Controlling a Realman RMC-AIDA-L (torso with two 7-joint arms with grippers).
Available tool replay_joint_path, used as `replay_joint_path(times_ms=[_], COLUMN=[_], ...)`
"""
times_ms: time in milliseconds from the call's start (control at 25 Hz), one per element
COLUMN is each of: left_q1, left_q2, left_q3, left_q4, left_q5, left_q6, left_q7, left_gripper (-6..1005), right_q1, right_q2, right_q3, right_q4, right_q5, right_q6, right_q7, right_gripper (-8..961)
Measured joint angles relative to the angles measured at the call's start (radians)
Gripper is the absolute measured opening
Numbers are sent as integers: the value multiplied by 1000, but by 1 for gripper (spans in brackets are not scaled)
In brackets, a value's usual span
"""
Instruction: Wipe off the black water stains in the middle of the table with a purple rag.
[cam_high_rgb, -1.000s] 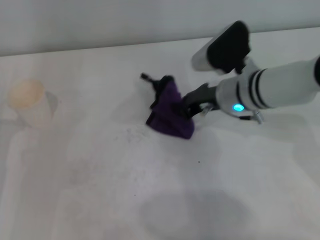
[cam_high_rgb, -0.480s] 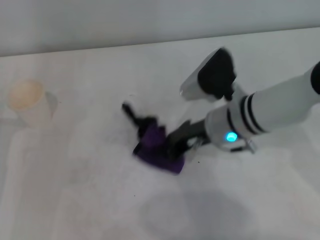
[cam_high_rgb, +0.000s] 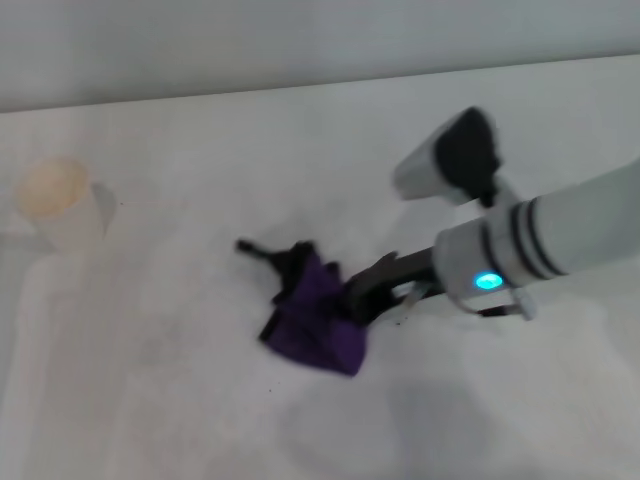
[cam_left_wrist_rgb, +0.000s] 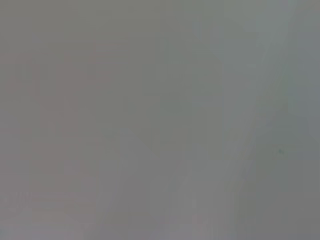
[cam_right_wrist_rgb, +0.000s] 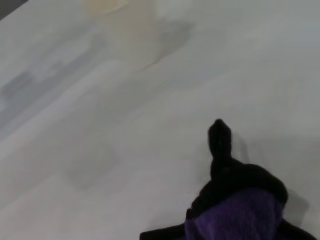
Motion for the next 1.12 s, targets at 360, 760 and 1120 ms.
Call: replay_joint_path(times_ms=[360,760,1120], left_q1=[-1,0,8], left_q2=[0,0,0], left_q3=[0,0,0], left_q4=[-3,-3,-3], left_q5=[-41,-49,-66], left_q6=[4,5,6], left_q7=[0,-3,-6], left_gripper=[888,888,887], right_q1=[-127,-139,-172], right_q2=[-7,-2,-5], right_q3=[379,419,500], right_q4=[2,10,9], right_q5=[-69,14,268], right_q6=[98,126,172], right_q7=[-115,-288,-460], right_gripper=[109,178,391])
